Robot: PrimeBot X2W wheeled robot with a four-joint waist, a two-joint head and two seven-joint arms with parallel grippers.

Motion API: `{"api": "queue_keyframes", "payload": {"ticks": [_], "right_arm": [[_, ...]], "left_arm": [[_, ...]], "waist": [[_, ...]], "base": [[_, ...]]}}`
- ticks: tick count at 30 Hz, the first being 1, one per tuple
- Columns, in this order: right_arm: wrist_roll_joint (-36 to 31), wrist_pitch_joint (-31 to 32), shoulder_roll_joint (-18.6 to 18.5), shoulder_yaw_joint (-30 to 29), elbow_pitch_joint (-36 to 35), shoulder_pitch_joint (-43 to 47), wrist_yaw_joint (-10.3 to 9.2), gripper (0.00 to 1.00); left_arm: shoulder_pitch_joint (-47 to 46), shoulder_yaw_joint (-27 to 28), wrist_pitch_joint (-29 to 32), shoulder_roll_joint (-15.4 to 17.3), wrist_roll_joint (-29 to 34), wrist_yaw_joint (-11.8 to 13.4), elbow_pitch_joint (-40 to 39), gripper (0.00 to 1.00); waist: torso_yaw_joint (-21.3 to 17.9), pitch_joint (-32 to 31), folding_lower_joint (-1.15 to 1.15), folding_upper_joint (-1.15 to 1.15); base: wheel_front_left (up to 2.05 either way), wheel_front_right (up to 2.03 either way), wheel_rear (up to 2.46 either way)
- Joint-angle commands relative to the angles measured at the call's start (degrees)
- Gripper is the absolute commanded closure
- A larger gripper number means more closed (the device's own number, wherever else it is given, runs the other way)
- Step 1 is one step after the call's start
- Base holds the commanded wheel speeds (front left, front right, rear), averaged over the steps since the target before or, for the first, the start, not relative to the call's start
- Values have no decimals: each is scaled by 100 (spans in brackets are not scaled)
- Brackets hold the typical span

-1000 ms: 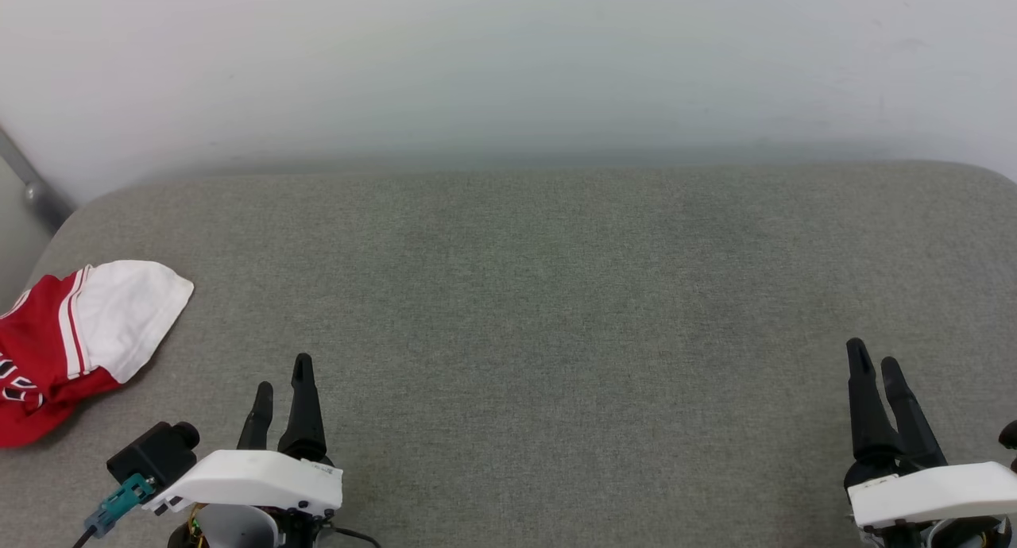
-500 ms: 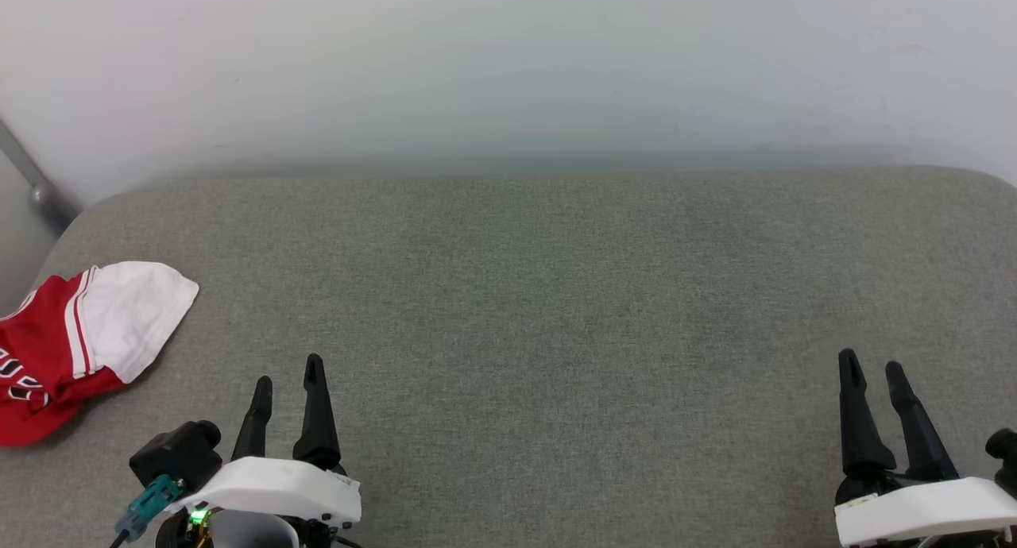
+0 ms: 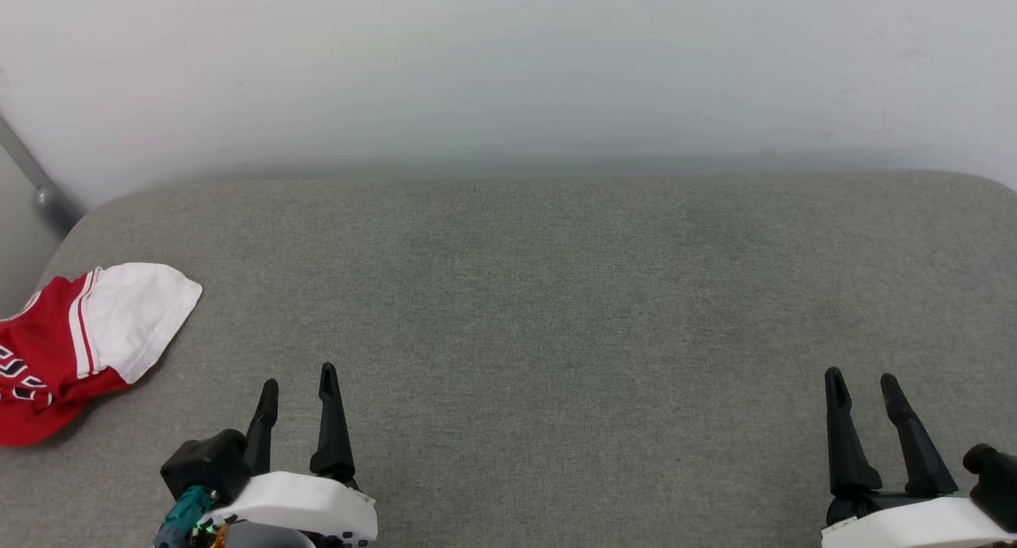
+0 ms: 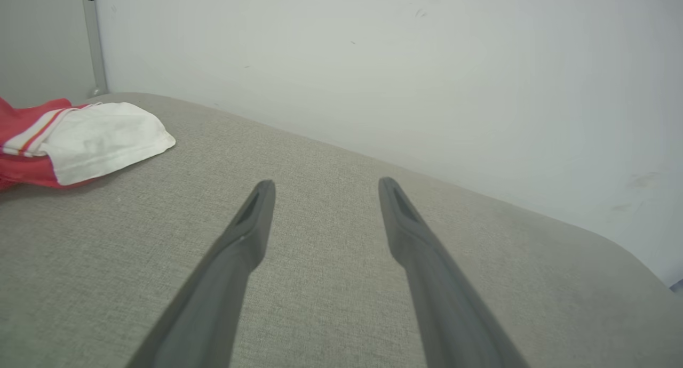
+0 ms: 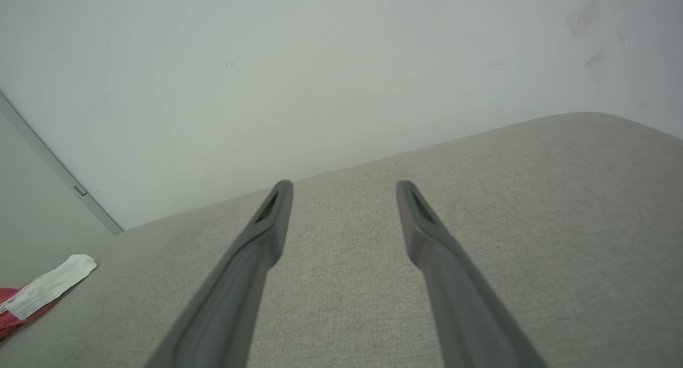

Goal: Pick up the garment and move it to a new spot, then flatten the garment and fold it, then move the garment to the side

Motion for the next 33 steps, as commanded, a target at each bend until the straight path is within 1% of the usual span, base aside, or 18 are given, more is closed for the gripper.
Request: {"api": "queue_keyframes", "payload": {"ticks": [1, 8, 21, 33], "right_arm": [[-154, -52, -2, 8, -88, 12, 0, 0], [-520, -149, -1, 16, -144, 111, 0, 0], [-1103, -313, 1, 39, -270, 221, 0, 0], [-1562, -453, 2, 40, -365, 326, 0, 0]], "left_arm": [[32, -23, -52, 44, 144, 23, -57, 0], [65, -77, -151, 39, 528, 52, -76, 0], [143, -141, -316, -18, 1127, -87, -187, 0], [226, -71, -453, -115, 1604, -147, -185, 0]], "waist": [[1, -2, 0, 0], [12, -12, 0, 0], [62, -15, 0, 0], [104, -17, 0, 0]], "base": [[0, 0, 0], [0, 0, 0], [0, 0, 0], [0, 0, 0]]}}
